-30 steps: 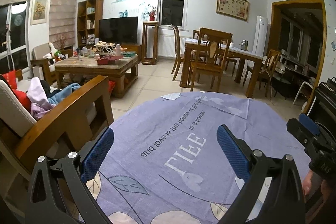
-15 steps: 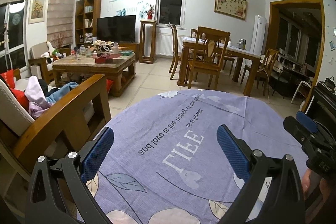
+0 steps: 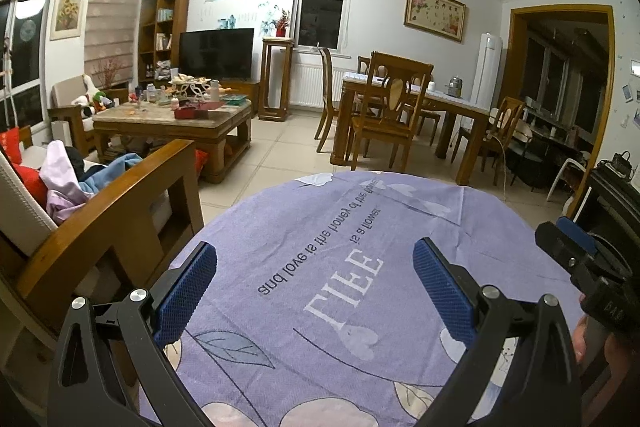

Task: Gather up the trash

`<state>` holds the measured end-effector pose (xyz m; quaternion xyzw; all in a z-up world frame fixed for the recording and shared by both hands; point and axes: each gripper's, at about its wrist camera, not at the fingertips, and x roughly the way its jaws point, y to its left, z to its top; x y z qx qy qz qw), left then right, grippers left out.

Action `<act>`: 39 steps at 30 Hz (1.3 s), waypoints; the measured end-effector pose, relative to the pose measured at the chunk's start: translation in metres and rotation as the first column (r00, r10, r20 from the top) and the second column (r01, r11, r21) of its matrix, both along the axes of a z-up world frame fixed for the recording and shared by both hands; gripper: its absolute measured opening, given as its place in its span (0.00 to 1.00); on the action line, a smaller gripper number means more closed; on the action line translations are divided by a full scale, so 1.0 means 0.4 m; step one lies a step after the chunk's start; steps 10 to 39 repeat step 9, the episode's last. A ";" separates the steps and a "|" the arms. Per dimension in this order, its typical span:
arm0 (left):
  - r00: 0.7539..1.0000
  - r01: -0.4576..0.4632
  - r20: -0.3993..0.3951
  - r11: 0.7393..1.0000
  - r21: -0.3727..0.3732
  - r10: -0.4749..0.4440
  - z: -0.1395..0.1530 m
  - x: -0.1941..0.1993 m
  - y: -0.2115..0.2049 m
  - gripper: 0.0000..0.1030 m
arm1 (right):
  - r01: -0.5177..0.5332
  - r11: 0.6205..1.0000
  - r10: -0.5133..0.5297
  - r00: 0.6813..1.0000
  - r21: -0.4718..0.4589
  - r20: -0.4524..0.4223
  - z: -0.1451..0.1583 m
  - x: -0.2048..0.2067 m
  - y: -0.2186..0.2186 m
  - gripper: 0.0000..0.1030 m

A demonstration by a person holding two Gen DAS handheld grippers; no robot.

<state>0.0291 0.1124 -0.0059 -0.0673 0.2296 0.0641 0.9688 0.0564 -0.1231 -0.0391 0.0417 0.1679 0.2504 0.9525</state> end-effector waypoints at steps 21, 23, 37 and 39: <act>1.000 -0.012 0.003 1.000 0.012 0.012 0.002 -0.005 -0.002 0.95 | 0.001 1.000 -0.001 1.000 -0.002 -0.001 -0.001 -0.001 0.004 0.95; 1.000 -0.012 0.003 1.000 0.012 0.012 0.002 -0.005 -0.002 0.95 | 0.001 1.000 -0.001 1.000 -0.002 -0.001 -0.001 -0.001 0.004 0.95; 1.000 -0.012 0.003 1.000 0.012 0.012 0.002 -0.005 -0.002 0.95 | 0.001 1.000 -0.001 1.000 -0.002 -0.001 -0.001 -0.001 0.004 0.95; 1.000 -0.012 0.003 1.000 0.012 0.012 0.002 -0.005 -0.002 0.95 | 0.001 1.000 -0.001 1.000 -0.002 -0.001 -0.001 -0.001 0.004 0.95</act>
